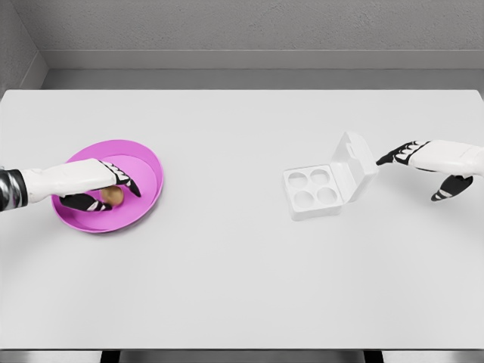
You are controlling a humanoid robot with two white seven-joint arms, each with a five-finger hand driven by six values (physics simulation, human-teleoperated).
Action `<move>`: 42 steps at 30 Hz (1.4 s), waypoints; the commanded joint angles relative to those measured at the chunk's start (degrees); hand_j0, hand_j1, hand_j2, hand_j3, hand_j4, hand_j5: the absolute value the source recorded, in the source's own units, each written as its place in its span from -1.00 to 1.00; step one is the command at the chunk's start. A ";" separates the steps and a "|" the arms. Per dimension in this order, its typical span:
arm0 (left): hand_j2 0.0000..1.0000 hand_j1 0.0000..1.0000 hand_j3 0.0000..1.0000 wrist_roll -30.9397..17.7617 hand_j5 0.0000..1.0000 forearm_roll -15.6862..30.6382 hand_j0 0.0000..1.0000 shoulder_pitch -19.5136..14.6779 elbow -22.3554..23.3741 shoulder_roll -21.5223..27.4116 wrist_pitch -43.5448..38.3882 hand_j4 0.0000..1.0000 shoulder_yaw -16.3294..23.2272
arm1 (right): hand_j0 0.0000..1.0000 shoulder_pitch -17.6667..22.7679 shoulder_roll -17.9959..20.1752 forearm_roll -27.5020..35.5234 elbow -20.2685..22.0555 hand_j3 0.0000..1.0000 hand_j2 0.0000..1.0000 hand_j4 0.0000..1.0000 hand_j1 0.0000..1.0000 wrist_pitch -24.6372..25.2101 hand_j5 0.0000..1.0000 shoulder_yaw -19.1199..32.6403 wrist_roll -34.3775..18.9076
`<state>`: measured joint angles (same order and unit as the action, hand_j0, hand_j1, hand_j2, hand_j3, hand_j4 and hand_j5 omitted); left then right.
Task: Pack egg into the box and close the box lid
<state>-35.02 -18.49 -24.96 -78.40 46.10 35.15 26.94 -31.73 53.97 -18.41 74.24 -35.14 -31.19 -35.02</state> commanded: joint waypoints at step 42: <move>-0.31 -0.31 -0.31 0.02 -0.31 2.85 -0.31 0.62 -6.67 1.01 -0.15 -0.31 1.45 | 1.00 -0.70 0.35 0.31 0.21 1.00 1.00 1.00 1.00 0.14 1.00 0.61 0.02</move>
<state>-34.99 -16.57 -24.35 -83.65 46.76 35.19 28.53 -32.52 54.16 -18.41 74.37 -35.14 -30.62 -35.02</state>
